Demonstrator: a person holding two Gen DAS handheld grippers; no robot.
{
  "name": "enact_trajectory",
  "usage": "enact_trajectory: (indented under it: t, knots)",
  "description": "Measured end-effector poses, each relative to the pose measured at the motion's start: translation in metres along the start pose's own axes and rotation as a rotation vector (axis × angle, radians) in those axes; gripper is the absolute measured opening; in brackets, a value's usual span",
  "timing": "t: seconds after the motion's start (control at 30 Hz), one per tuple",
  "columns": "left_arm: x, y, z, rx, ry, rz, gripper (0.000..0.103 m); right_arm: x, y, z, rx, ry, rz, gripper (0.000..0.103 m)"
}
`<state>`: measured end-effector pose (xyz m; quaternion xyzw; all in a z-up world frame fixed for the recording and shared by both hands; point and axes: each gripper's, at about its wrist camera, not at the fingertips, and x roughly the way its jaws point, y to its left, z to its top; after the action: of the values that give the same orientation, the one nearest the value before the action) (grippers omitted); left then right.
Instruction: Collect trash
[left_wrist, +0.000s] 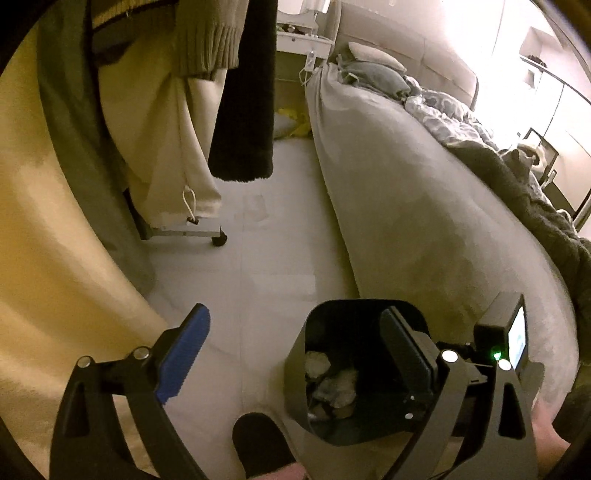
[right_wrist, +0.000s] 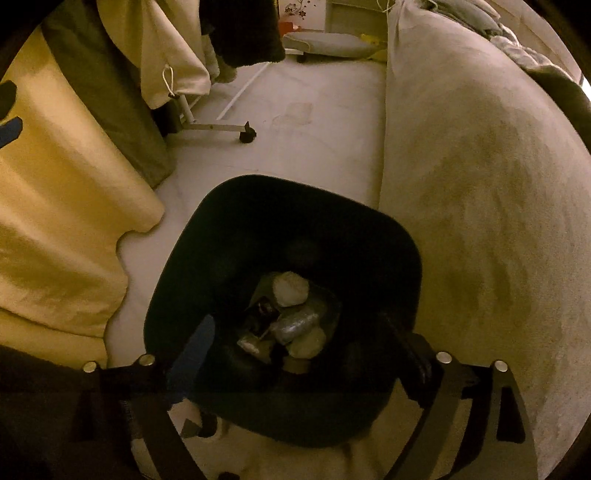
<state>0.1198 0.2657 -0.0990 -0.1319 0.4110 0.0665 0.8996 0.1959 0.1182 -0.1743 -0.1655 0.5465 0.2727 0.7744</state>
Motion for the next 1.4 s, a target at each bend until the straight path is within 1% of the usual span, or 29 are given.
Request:
enact_trajectory:
  t: [0.07, 0.1, 0.17, 0.2, 0.27, 0.33, 0.4, 0.47, 0.53, 0.57, 0.63, 0.7, 0.83, 0.9, 0.93, 0.97, 1.07, 1.13, 1.2, 1.3, 1.4]
  knots:
    - [-0.005, -0.002, 0.002, 0.010, -0.013, 0.003, 0.095, -0.004, -0.001, -0.003, 0.002, -0.005, -0.011, 0.092]
    - [-0.010, -0.005, 0.004, 0.022, -0.029, 0.012, 0.095, -0.009, -0.002, -0.005, 0.003, -0.020, -0.012, 0.092]
    - [-0.018, -0.010, 0.006, 0.042, -0.055, 0.032, 0.095, -0.022, -0.003, -0.007, 0.000, -0.054, -0.013, 0.094]
    - [-0.021, -0.011, 0.007, 0.049, -0.067, 0.046, 0.097, -0.033, -0.006, -0.009, -0.004, -0.079, -0.011, 0.097]
    - [-0.033, -0.016, 0.011, 0.064, -0.109, 0.076, 0.098, -0.053, -0.013, -0.013, 0.003, -0.129, 0.000, 0.099]
    - [-0.045, -0.018, 0.014, 0.053, -0.140, 0.072, 0.099, -0.080, -0.026, -0.016, 0.020, -0.183, -0.015, 0.099]
    - [-0.056, -0.020, 0.015, 0.030, -0.154, 0.045, 0.099, -0.103, -0.036, -0.015, 0.041, -0.241, -0.023, 0.099]
    - [-0.072, -0.027, 0.014, 0.025, -0.201, 0.033, 0.099, -0.132, -0.048, -0.020, 0.065, -0.306, -0.027, 0.099]
    - [-0.090, -0.039, 0.013, 0.043, -0.252, 0.053, 0.099, -0.167, -0.067, -0.030, 0.120, -0.383, -0.014, 0.099]
    - [-0.096, -0.044, 0.013, 0.050, -0.269, 0.063, 0.099, -0.177, -0.072, -0.034, 0.136, -0.403, -0.015, 0.099]
    - [-0.113, -0.057, 0.011, 0.076, -0.298, 0.072, 0.099, -0.204, -0.085, -0.044, 0.151, -0.455, -0.049, 0.099]
    - [-0.127, -0.070, 0.009, 0.109, -0.318, 0.084, 0.099, -0.234, -0.095, -0.061, 0.161, -0.512, -0.127, 0.099]
    - [-0.157, -0.093, 0.000, 0.187, -0.365, 0.111, 0.099, -0.286, -0.120, -0.099, 0.196, -0.594, -0.206, 0.099]
    - [-0.165, -0.098, -0.001, 0.188, -0.358, 0.092, 0.099, -0.315, -0.135, -0.123, 0.222, -0.633, -0.256, 0.100]
    - [-0.172, -0.102, -0.003, 0.180, -0.349, 0.067, 0.099, -0.324, -0.141, -0.133, 0.237, -0.649, -0.274, 0.100]
    - [-0.175, -0.104, -0.005, 0.181, -0.350, 0.058, 0.100, -0.341, -0.151, -0.151, 0.271, -0.677, -0.297, 0.100]
    - [-0.189, -0.120, -0.020, 0.218, -0.366, 0.043, 0.100, -0.365, -0.170, -0.186, 0.345, -0.730, -0.304, 0.100]
    - [-0.192, -0.126, -0.031, 0.212, -0.367, 0.022, 0.100, -0.377, -0.181, -0.214, 0.389, -0.761, -0.289, 0.100]
    - [-0.192, -0.131, -0.042, 0.206, -0.358, 0.011, 0.100, -0.384, -0.188, -0.232, 0.407, -0.764, -0.289, 0.100]
    - [-0.191, -0.141, -0.057, 0.231, -0.351, 0.022, 0.100, -0.397, -0.195, -0.257, 0.404, -0.785, -0.339, 0.100]
    - [-0.192, -0.147, -0.068, 0.251, -0.352, 0.043, 0.100, -0.404, -0.197, -0.277, 0.412, -0.802, -0.363, 0.100]
